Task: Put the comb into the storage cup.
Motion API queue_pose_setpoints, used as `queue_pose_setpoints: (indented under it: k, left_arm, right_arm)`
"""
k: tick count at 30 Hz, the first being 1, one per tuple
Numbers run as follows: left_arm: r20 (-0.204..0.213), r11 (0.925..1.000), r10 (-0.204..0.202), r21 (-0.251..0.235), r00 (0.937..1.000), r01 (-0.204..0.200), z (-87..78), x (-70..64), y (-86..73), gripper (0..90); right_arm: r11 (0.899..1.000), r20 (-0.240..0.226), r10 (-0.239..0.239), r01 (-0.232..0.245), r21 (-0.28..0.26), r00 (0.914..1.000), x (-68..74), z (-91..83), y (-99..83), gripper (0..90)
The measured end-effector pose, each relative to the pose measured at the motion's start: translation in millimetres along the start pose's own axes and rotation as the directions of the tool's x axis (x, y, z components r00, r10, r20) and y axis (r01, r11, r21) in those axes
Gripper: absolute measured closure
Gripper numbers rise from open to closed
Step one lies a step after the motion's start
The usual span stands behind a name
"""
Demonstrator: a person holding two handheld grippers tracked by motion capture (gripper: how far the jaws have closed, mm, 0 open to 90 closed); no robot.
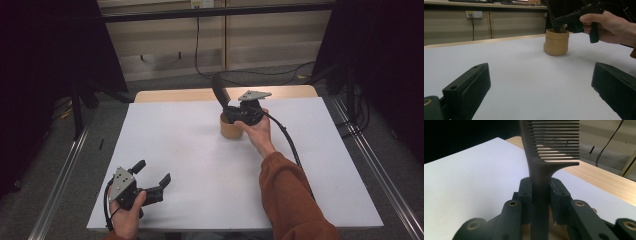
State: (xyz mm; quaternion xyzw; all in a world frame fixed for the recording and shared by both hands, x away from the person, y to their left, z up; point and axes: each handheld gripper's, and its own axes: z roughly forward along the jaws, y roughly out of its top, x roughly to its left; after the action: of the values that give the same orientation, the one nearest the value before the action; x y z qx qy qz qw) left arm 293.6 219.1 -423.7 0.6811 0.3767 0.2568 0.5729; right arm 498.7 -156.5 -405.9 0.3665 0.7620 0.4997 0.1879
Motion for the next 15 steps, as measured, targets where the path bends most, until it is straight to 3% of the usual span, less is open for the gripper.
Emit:
queue_pose_setpoints:
  k: [5, 15]
  left_arm:
    - [0.001, 1.0000, -0.003, 0.000, 1.0000, 0.003, 0.6, -0.4, 0.0, 2.2]
    - [0.003, 1.0000, 0.000, 0.003, 1.0000, 0.000, 1.0, -0.9, 0.0, 2.2]
  right_arm:
    - [1.000, 0.011, -0.025, 0.025, 0.018, 0.9996, 4.0, 0.4, -3.6, 73.0]
    - [0.999, 0.020, -0.026, 0.025, 0.021, 0.9995, 5.2, -2.7, -8.0, 72.8]
